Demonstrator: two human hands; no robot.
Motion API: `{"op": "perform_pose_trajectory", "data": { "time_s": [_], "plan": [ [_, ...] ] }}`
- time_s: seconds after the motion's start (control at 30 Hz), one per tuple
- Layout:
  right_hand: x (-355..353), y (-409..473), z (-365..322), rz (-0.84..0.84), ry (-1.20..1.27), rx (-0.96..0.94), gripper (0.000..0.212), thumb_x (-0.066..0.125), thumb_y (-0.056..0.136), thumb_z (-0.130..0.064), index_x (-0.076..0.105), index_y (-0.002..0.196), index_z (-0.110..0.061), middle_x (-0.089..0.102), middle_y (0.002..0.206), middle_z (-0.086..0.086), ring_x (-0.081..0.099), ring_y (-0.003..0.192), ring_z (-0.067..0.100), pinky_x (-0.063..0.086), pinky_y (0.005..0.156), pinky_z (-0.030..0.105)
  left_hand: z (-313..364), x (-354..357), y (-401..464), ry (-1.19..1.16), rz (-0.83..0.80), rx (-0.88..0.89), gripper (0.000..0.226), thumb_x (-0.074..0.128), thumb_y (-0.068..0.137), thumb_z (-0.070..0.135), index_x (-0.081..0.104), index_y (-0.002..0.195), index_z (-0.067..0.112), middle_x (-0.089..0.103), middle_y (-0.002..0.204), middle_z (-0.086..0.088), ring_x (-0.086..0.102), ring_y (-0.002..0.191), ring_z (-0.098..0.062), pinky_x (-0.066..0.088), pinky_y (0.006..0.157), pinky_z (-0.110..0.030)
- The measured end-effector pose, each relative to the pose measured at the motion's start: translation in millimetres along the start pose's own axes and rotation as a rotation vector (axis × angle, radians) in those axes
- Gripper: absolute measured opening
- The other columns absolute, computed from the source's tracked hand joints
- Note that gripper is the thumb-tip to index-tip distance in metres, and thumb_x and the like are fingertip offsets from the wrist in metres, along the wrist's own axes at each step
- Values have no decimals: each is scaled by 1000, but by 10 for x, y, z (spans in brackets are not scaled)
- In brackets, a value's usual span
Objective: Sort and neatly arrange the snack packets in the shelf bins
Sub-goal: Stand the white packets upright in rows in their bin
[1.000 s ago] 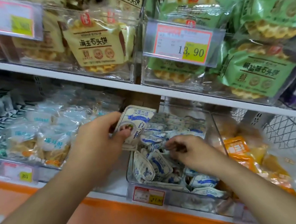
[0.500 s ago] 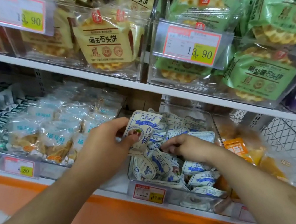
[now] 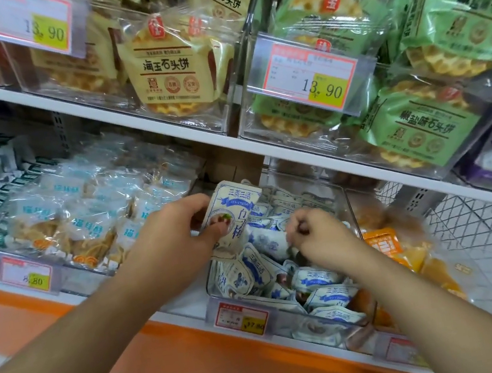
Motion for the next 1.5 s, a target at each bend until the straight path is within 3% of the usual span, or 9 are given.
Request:
{"op": "perform_pose_trajectory", "data": {
  "time_s": [0.23,0.47,0.6,0.73,0.83,1.03,1.27,1.4,1.5],
  "plan": [
    [-220,-419,59,265,333,-42,15,52,108,-19,62,98,-24,65,80,4,46,48,5,34,46,22,50,24,-10,-95,40,-49,3,61,100,33,62,97,34,76,86,15,71,74,1,58,61,-28],
    [-243,-629,95,270,866,105,14,62,104,-25,74,99,-20,80,100,12,76,91,41,59,87,63,214,129,-97,-255,-15,-143,3,62,100,26,64,101,25,77,89,0,76,65,-21,63,59,-45],
    [-300,-760,-47,116,1085,62,16,72,93,-10,69,108,-6,78,101,19,74,78,29,61,62,39,327,239,-191,-480,-45,-263,7,63,101,21,67,106,22,78,93,-7,77,71,-29,63,62,-42],
    [-221,-831,-85,158,889,-3,26,83,82,-26,68,91,-8,79,83,9,72,73,21,58,73,38,432,384,-261,-626,-129,-244,20,65,99,17,68,115,30,78,102,-6,77,88,-31,60,83,-56],
    [-193,-840,-107,199,787,-5,29,88,82,-23,60,79,-13,68,65,-7,60,59,11,47,55,19,515,435,-296,-578,-147,-166,30,75,91,18,68,117,31,78,102,0,77,91,-21,63,79,-47],
    [-265,-857,-147,72,508,-165,72,88,83,-14,55,131,-57,72,103,-2,68,85,11,59,67,28,558,316,-314,-340,-173,-52,35,78,87,11,69,114,31,79,98,12,76,88,-9,64,73,-38],
    [-322,-623,-35,408,395,-67,27,81,90,-34,64,111,-36,73,86,1,60,57,13,50,49,39,253,-47,-147,-245,158,-52,26,79,86,14,66,103,31,75,91,23,71,79,6,56,61,-17],
    [-174,-334,-143,420,247,-134,21,81,90,-40,66,101,-30,73,87,-4,69,75,15,61,67,42,111,-68,-95,-177,158,-71,25,79,87,18,64,100,34,72,89,29,68,79,10,57,72,-26],
    [9,-101,-214,359,157,-186,24,81,91,-36,57,87,-31,69,75,-3,62,58,8,48,51,29,72,-29,-71,-161,116,-66,26,78,88,19,64,102,37,69,90,36,66,79,14,51,64,-15]
  ]
}}
Point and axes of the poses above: each hand's wrist, its own y-axis towards the middle knuckle, its own x-axis out of the palm, z = x × y, the point moved 2 cm from there along y, towards the middle knuckle
